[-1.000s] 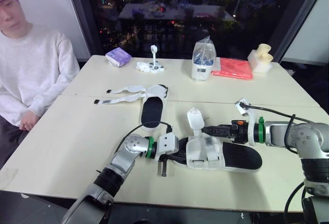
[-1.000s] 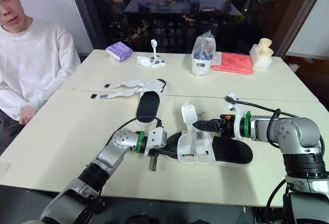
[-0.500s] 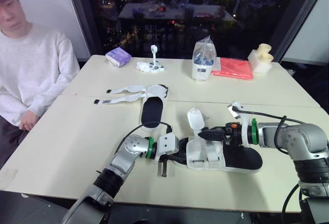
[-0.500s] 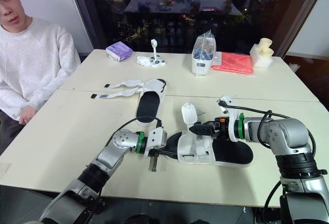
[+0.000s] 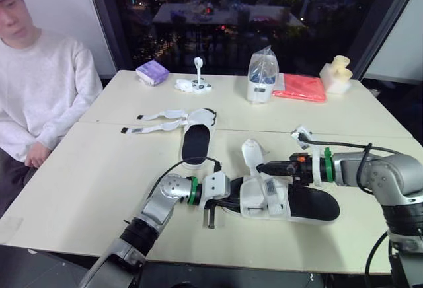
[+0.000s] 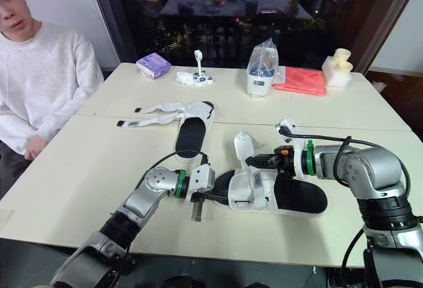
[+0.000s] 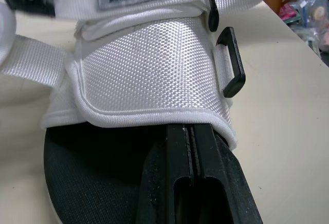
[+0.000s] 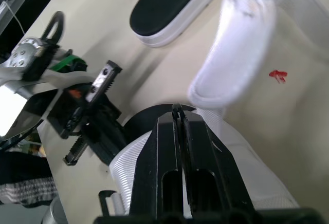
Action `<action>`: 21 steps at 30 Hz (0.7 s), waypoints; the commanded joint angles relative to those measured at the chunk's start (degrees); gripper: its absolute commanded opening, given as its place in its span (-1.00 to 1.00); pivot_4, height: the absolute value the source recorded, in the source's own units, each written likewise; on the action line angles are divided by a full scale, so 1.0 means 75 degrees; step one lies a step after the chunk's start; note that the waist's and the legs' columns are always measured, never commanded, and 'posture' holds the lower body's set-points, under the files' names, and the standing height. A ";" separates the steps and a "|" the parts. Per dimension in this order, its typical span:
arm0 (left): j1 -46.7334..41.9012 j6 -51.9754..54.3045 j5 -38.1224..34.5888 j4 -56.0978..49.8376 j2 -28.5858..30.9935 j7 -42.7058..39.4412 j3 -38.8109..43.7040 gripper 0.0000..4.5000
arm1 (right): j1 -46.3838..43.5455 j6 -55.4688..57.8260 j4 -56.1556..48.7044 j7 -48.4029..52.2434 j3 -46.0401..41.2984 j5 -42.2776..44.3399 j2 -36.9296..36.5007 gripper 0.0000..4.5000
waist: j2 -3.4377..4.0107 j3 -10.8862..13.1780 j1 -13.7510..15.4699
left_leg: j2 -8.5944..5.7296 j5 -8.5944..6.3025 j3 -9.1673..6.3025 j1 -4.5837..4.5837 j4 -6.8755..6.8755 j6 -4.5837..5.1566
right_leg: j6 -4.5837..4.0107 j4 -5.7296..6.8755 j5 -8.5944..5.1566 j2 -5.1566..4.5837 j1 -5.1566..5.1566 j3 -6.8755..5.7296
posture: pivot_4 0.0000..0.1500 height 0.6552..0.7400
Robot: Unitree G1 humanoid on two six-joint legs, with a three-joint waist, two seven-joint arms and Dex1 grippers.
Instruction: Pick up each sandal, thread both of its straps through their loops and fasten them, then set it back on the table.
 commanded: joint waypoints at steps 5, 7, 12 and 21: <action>0.0255 0.0089 0.0552 0.0462 0.0217 -0.0279 -0.0652 -1.00 | -0.0423 0.0410 -0.0640 0.0001 -0.1227 0.0959 -0.0164 -0.99 | 0.0000 0.0000 -0.0006 | 0.0000 -0.0001 -0.0002 -0.0001 -0.0001 -0.0001 | 0.0000 -0.0003 0.0000 -0.0002 0.0003 -0.0005 | 1.00 1.00; 0.0239 0.0013 0.0595 0.0502 0.0246 -0.0339 -0.0734 -1.00 | -0.0591 0.0442 -0.0557 -0.0083 -0.1301 0.1027 -0.0123 -0.99 | 0.0000 0.0000 -0.0007 | 0.0000 -0.0001 -0.0002 -0.0001 -0.0002 -0.0002 | 0.0001 -0.0002 0.0000 -0.0002 0.0001 -0.0005 | 1.00 1.00; 0.0164 -0.0304 0.0703 0.0741 0.0305 -0.0567 -0.0965 -1.00 | -0.1193 0.0201 0.0277 -0.0413 -0.1274 0.0762 0.0195 -0.99 | 0.0000 0.0000 -0.0004 | 0.0000 -0.0001 -0.0002 -0.0001 -0.0011 -0.0002 | 0.0000 -0.0005 0.0000 -0.0003 -0.0003 -0.0009 | 1.00 1.00; 0.0163 -0.0688 0.0788 0.1014 0.0403 -0.0723 -0.1101 -1.00 | -0.1160 -0.0656 0.1628 -0.0438 -0.0678 -0.0279 0.0570 -0.99 | 0.0003 -0.0002 -0.0028 | -0.0001 0.0010 0.0001 -0.0003 -0.0017 0.0012 | 0.0002 -0.0006 0.0001 -0.0003 0.0000 -0.0019 | 1.00 1.00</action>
